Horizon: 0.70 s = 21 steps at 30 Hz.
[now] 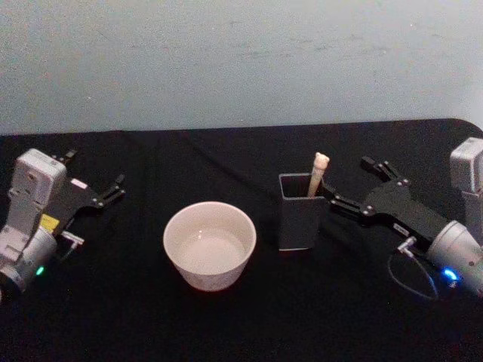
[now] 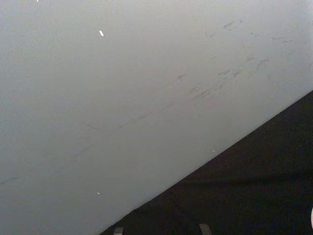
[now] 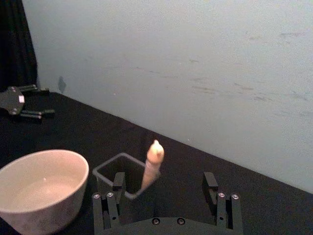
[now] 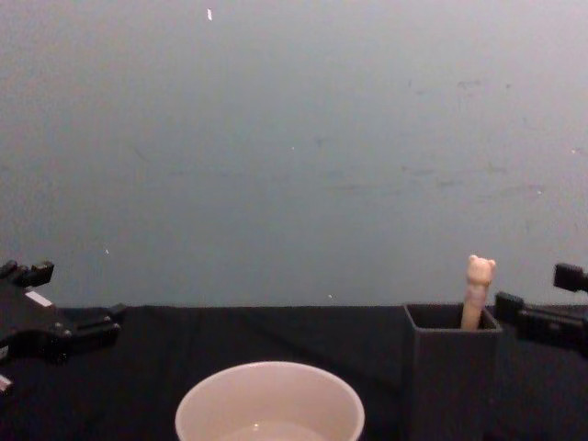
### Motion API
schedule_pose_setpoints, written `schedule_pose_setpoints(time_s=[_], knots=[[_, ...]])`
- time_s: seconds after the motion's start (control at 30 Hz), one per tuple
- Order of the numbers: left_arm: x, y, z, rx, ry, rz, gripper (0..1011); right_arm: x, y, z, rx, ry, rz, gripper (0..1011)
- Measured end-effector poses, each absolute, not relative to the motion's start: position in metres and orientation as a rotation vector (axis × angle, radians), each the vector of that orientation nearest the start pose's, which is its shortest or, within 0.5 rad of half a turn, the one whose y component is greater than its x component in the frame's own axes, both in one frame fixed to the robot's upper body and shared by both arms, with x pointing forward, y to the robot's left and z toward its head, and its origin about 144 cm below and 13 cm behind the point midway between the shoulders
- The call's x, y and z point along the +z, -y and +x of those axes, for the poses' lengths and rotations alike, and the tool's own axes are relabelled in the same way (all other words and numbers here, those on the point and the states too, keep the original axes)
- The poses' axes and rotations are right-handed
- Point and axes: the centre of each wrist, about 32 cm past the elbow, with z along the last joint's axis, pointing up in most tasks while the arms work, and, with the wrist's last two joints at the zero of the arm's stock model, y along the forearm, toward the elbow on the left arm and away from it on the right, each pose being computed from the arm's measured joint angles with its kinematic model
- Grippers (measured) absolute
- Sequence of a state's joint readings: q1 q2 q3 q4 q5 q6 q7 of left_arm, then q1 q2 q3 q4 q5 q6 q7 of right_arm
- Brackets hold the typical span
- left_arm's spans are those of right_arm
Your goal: Pick up the stirring spoon with one hand, stir inside the cup, then place it back in its original position.
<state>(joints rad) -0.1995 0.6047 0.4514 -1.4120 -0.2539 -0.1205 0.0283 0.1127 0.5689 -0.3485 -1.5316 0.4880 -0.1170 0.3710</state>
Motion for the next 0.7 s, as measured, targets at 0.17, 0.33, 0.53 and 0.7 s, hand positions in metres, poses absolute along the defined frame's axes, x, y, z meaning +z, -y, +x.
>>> schedule_pose_setpoints(time_s=[0.17, 0.33, 0.53, 0.7], knots=[[1.140, -0.310, 0.489, 1.248, 0.285, 0.305, 1001, 1.157, 0.294, 0.483, -0.902, 0.056, -0.042, 1003], [1.140, -0.310, 0.489, 1.248, 0.285, 0.304, 1001, 1.157, 0.285, 0.493, -0.898, 0.048, -0.026, 1002], [1.140, -0.310, 0.489, 1.248, 0.285, 0.304, 1001, 1.155, 0.277, 0.504, -0.897, 0.030, -0.020, 1003], [1.140, -0.310, 0.489, 1.248, 0.285, 0.304, 1001, 1.152, 0.274, 0.510, -0.901, 0.012, -0.018, 1003]])
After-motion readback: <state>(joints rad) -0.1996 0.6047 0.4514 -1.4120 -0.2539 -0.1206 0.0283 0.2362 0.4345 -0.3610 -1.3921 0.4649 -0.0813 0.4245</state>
